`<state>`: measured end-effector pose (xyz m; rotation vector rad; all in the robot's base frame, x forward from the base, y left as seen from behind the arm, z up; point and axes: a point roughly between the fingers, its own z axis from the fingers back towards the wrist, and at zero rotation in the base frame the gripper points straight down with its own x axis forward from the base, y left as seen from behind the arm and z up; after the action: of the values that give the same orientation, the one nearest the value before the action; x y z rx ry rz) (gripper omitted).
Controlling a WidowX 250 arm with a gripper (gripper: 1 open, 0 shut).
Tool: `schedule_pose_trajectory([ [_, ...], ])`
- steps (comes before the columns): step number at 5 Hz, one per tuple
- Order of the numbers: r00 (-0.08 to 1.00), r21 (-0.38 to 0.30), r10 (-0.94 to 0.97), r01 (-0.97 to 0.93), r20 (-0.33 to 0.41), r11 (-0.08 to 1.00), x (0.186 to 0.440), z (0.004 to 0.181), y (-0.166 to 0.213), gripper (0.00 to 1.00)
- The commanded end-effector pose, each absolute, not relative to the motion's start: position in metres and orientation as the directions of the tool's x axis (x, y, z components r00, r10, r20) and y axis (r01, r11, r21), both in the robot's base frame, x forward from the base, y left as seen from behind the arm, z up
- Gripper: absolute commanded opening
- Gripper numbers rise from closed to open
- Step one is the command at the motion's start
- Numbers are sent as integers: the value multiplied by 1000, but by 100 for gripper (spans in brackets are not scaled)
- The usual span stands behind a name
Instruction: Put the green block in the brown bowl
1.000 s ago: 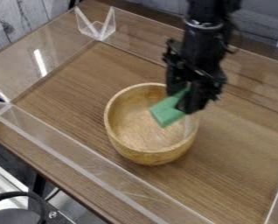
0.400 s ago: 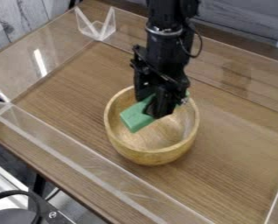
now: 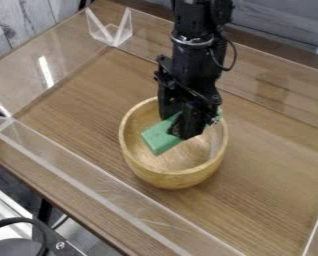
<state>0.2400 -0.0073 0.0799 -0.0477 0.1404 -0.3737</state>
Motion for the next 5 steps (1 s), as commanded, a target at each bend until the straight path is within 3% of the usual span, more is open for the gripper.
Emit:
schedule_pose_trajectory([
  [1,924,-59,-374,370,-83,927,246,89,-9,0],
  [5,920,-72,-384,379,-78,923,246,86,-12,0],
])
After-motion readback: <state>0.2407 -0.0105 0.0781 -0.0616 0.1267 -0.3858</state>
